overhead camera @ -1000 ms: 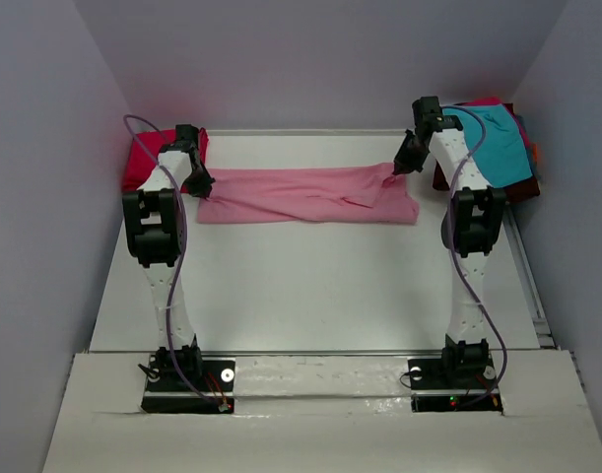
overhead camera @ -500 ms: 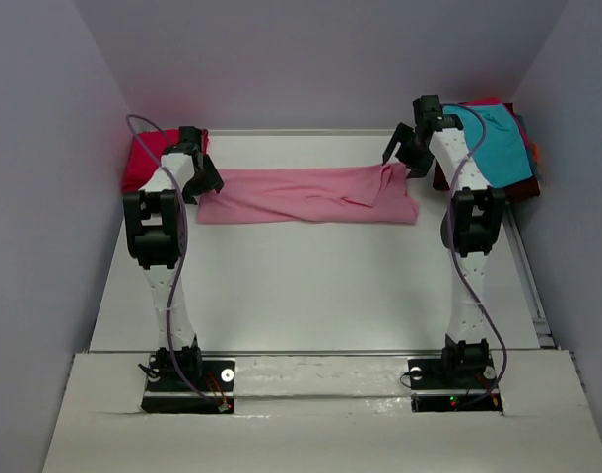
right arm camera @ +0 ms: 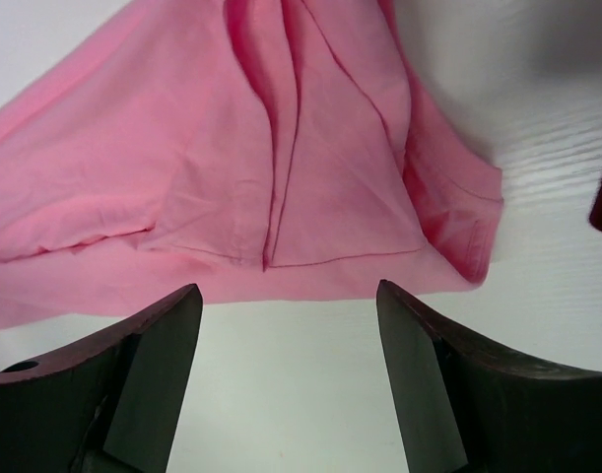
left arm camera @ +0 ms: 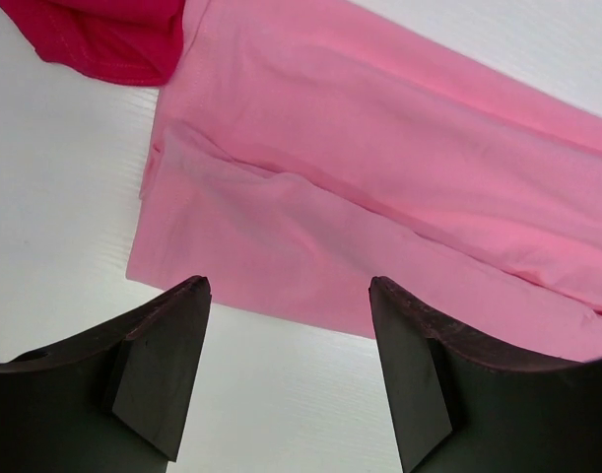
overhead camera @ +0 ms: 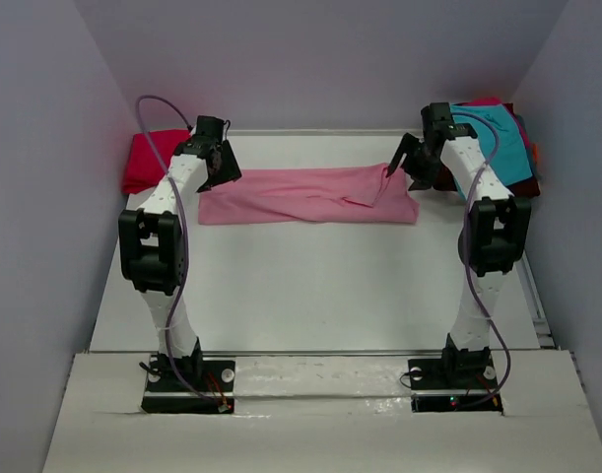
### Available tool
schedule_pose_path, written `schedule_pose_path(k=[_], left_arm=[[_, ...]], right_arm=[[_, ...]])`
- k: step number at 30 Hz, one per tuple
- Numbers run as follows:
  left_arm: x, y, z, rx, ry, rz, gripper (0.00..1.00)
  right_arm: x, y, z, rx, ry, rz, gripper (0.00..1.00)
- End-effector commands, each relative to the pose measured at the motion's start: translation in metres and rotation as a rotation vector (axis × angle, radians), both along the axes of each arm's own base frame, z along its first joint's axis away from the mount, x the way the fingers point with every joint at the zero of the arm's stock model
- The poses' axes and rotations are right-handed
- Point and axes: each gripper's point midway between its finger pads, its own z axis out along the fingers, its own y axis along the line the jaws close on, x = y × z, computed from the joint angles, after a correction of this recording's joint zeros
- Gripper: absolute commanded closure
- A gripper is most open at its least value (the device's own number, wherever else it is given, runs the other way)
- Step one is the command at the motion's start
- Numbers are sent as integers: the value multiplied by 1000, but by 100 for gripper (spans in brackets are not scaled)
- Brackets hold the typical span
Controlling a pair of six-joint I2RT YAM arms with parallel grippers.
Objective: Fold and stack the t-shirts
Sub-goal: Fold the tshirt
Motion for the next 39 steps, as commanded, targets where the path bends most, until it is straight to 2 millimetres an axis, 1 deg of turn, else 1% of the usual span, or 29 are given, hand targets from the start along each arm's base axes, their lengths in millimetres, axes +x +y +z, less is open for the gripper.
schedule_pose_path(k=[1, 2, 3, 4, 5, 6, 7, 8, 9, 11, 13, 21, 23, 24, 27, 28, 31, 34, 35, 36, 39], left_arm=[[-6, 7, 2, 39, 18, 12, 22], [-7, 2, 0, 38, 21, 1, 22], [-7, 2, -3, 38, 25, 2, 22], [-8, 1, -5, 35, 27, -1, 22], [-8, 1, -6, 34, 29, -2, 22], [-9, 1, -8, 34, 34, -4, 22], [-10, -3, -9, 37, 38, -14, 22], [-10, -3, -9, 40, 40, -15, 22], [-11, -2, -11, 42, 44, -17, 22], [-13, -1, -13, 52, 52, -18, 22], [-15, 0, -16, 56, 63, -20, 22], [-14, 0, -19, 60, 69, -27, 22], [-13, -1, -21, 59, 70, -28, 23], [-13, -1, -21, 59, 72, -28, 23], [-13, 0, -23, 62, 75, -29, 23], [-14, 0, -23, 62, 78, -29, 23], [-15, 0, -25, 65, 82, -29, 23], [-16, 1, -28, 69, 88, -29, 23], [-17, 2, -29, 71, 91, -28, 23], [-18, 2, -30, 71, 94, -28, 23], [-18, 1, -32, 70, 96, -29, 23]], right_arm=[[-9, 32, -15, 71, 24, 76, 24], [-13, 42, -23, 79, 41, 98, 26], [-14, 43, -28, 85, 50, 99, 28], [-16, 53, -37, 95, 70, 112, 36], [-14, 56, -41, 115, 67, 115, 39], [-15, 63, -47, 124, 77, 119, 45], [-14, 64, -55, 130, 90, 120, 46], [-14, 72, -57, 142, 94, 132, 47], [-11, 74, -58, 153, 96, 128, 51], [-9, 77, -63, 169, 104, 126, 53], [-10, 83, -63, 181, 112, 134, 54], [-10, 81, -66, 168, 115, 122, 54], [-8, 81, -67, 169, 110, 118, 57], [-8, 81, -67, 171, 111, 114, 61], [-3, 83, -65, 180, 101, 114, 66], [-2, 84, -68, 181, 108, 113, 69], [1, 85, -67, 186, 104, 114, 74], [8, 87, -59, 189, 84, 118, 81], [9, 87, -59, 188, 84, 120, 82], [10, 87, -57, 187, 79, 121, 86], [16, 87, -52, 183, 64, 122, 91]])
